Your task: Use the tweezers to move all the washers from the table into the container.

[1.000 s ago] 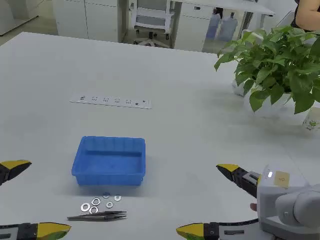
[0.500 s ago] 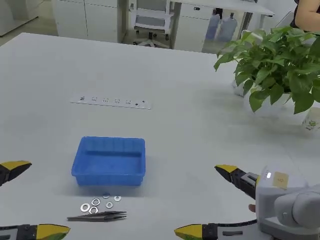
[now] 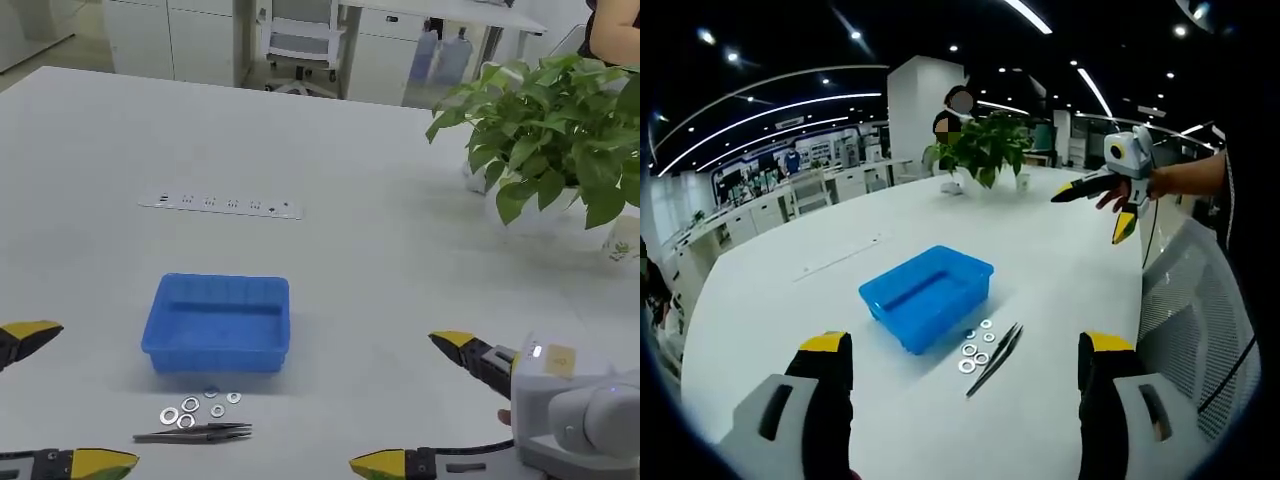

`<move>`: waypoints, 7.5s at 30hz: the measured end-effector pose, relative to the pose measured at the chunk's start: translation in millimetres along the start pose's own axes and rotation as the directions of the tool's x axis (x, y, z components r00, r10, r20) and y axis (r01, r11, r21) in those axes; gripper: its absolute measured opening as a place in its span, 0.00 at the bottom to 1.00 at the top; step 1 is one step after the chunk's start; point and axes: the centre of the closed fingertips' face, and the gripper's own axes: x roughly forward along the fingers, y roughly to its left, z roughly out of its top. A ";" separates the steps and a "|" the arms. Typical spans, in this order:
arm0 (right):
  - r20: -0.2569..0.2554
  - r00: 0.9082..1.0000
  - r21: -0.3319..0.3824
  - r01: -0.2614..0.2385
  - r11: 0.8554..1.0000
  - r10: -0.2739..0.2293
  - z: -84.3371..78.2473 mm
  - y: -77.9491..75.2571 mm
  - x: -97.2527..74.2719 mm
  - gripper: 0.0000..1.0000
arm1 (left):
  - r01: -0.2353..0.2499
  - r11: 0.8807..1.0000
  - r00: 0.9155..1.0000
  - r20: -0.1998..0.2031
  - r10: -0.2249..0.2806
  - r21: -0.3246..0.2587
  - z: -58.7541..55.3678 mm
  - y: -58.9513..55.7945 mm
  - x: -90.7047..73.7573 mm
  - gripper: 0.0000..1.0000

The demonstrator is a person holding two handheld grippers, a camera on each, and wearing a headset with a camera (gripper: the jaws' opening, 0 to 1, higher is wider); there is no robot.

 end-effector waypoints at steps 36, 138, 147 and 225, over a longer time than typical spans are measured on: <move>-0.002 1.000 -0.016 -0.011 1.000 0.011 7.6 -1.2 9.1 0.99 | 0.015 1.000 1.000 -0.008 -0.015 0.011 0.5 3.3 0.9 0.98; -0.398 0.811 -0.343 -0.565 0.750 0.429 -41.3 98.0 164.1 0.13 | 0.511 0.824 0.782 -0.531 -0.327 0.244 -106.2 -17.4 70.3 0.06; -0.401 0.812 -0.368 -0.566 0.738 0.423 -41.3 99.5 163.9 0.12 | 0.522 0.817 0.780 -0.526 -0.339 0.246 -104.9 -18.3 70.2 0.06; -0.261 0.884 -0.318 -0.458 0.830 0.388 -15.9 92.5 187.4 0.12 | 0.564 0.718 0.812 -0.436 -0.389 0.409 16.0 -36.4 72.3 0.05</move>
